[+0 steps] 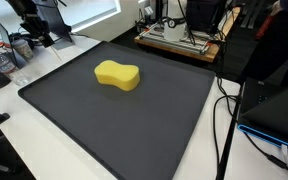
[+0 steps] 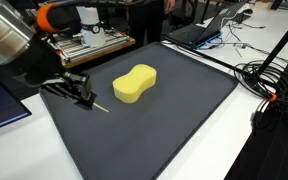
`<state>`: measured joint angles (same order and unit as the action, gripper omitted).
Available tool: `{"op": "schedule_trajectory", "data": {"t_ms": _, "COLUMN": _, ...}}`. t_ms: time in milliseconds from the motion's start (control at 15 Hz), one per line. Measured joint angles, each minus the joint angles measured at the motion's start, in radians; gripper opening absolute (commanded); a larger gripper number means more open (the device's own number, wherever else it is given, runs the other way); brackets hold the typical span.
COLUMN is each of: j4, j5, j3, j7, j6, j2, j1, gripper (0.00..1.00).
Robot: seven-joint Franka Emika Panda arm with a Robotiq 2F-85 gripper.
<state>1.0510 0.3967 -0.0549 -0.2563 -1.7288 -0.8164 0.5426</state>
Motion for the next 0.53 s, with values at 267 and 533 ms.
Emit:
{"op": "schedule_trajectory", "data": {"t_ms": 267, "j4": 0.169, "j5": -0.001, "j3": 0.002, "j7": 0.09, "j6": -0.041, "j2": 0.135, "j1": -0.014, "gripper": 0.03}}
{"op": "schedule_trajectory", "data": {"t_ms": 533, "j4": 0.349, "j5": -0.001, "j3": 0.002, "j7": 0.182, "j6": -0.052, "j2": 0.267, "j1": -0.019, "gripper": 0.03}}
